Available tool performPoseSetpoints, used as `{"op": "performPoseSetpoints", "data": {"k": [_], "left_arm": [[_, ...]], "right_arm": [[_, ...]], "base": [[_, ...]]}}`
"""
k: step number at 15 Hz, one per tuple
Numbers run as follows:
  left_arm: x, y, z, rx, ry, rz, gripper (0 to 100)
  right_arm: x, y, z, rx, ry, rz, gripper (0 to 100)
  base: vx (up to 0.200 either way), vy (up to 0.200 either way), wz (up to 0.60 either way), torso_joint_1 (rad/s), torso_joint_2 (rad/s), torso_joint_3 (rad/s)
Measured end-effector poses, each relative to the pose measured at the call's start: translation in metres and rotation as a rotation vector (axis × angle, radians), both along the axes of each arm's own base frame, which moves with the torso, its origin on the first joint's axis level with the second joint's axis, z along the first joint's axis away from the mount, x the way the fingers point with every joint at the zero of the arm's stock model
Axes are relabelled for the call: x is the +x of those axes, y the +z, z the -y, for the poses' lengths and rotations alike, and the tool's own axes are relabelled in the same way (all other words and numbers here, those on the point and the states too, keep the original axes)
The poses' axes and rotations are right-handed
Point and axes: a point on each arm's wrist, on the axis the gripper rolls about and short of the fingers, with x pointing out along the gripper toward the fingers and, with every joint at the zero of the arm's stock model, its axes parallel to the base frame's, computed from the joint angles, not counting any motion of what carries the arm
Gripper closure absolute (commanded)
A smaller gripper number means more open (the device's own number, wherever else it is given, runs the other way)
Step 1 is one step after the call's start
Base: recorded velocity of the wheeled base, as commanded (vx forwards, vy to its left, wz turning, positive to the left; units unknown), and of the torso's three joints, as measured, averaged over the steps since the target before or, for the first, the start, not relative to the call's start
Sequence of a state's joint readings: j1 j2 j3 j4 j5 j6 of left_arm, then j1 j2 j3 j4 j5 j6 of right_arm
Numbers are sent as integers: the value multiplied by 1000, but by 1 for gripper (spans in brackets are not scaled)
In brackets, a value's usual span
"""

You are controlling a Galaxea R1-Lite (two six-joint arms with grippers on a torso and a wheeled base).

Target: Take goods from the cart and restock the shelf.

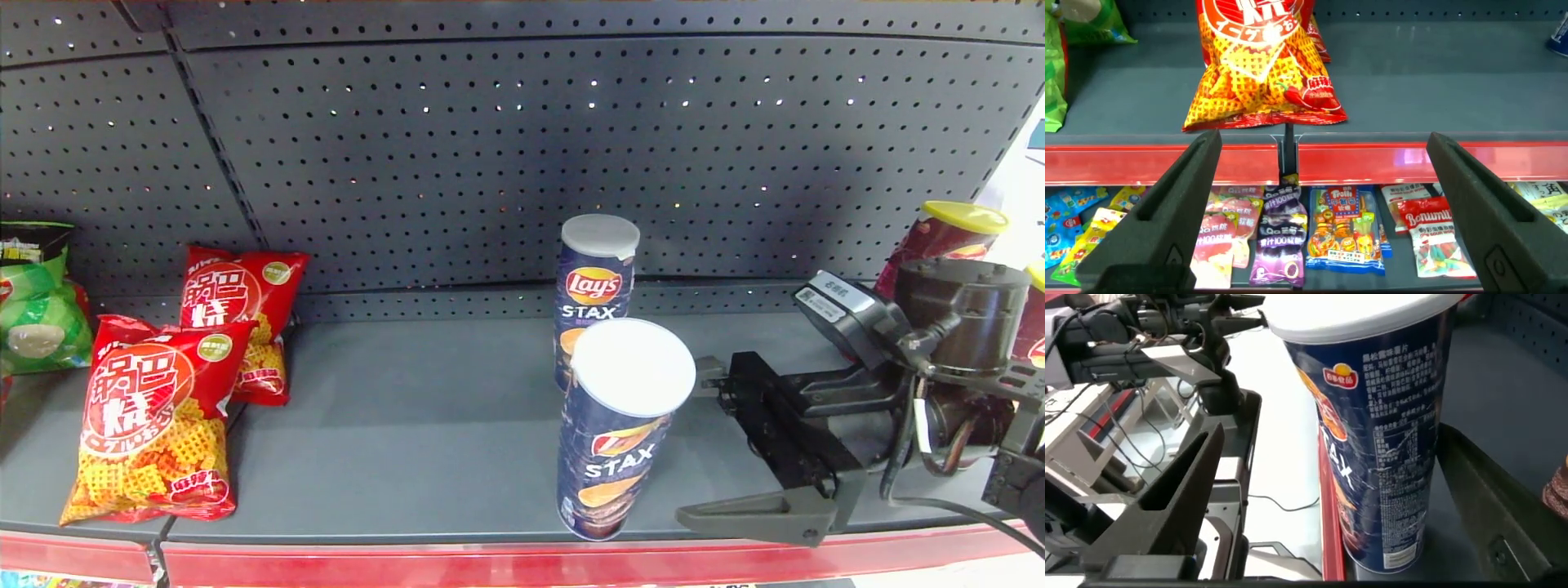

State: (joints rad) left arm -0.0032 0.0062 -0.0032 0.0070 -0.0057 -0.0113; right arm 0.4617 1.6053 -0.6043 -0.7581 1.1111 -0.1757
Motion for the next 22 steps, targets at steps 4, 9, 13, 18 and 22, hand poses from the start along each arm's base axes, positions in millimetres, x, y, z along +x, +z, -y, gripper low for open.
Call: {"op": "performPoseSetpoints", "data": {"k": [4, 9, 13, 18, 22], "left_arm": [[0, 0, 0, 1, 0, 0, 0], [0, 0, 0, 0, 0, 0, 0], [0, 0, 0, 0, 0, 0, 0], [0, 0, 0, 0, 0, 0, 0], [0, 0, 0, 0, 0, 0, 0]], "right_arm": [[-1, -2, 1, -11, -19, -12, 0], [-4, -2, 2, -25, -46, -22, 0], [-7, -1, 4, -27, -60, -18, 0], [-5, -4, -1, -34, -44, -21, 0], [4, -10, -11, -43, -25, -34, 0]], "base": [[0, 0, 0, 0, 0, 0], [0, 0, 0, 0, 0, 0], [0, 0, 0, 0, 0, 0], [0, 0, 0, 0, 0, 0], [0, 0, 0, 0, 0, 0]]}}
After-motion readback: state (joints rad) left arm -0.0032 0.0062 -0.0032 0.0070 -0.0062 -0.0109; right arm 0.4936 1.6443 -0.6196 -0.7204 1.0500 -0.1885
